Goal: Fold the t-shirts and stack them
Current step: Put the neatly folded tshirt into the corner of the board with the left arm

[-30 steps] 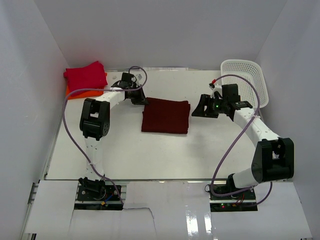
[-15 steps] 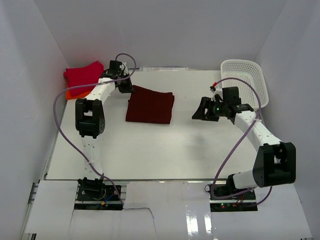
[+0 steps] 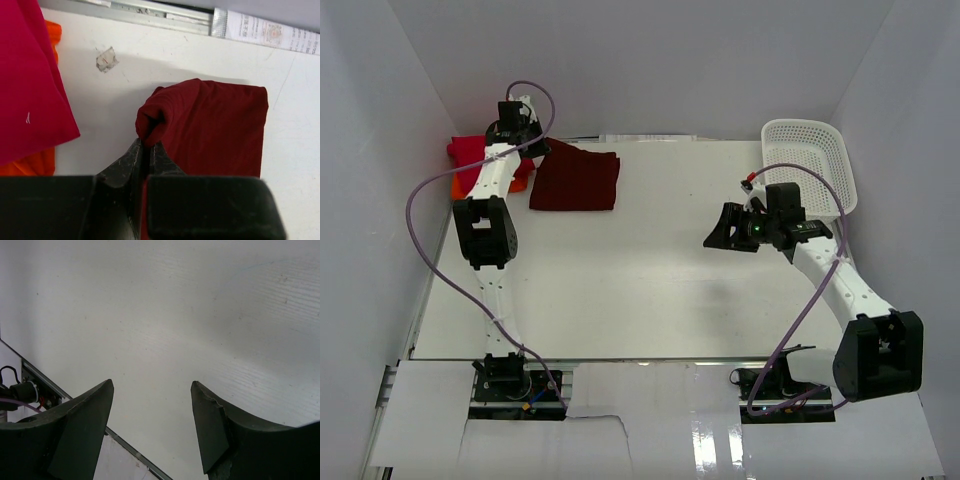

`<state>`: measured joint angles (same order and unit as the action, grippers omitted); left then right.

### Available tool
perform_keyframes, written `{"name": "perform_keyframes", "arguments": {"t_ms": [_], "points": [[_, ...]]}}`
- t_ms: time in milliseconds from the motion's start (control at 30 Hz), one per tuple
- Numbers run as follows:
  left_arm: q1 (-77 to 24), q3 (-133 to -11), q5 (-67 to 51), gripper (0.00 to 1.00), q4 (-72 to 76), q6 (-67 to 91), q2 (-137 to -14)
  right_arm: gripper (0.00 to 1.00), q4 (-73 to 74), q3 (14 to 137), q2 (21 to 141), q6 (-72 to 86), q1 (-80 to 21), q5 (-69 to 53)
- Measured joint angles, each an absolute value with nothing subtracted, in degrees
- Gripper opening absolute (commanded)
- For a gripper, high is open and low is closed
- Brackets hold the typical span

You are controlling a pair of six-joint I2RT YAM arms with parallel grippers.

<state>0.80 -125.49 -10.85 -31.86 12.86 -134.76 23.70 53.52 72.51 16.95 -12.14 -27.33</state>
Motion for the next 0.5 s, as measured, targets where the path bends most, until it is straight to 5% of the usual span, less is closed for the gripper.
{"name": "perform_keyframes", "arguments": {"t_ms": [500], "points": [[0.91, -129.64, -10.33, 0.0, -28.12, 11.99, -133.16, 0.7, 23.75, 49.69, 72.77, 17.12, -12.51, -27.16]]}}
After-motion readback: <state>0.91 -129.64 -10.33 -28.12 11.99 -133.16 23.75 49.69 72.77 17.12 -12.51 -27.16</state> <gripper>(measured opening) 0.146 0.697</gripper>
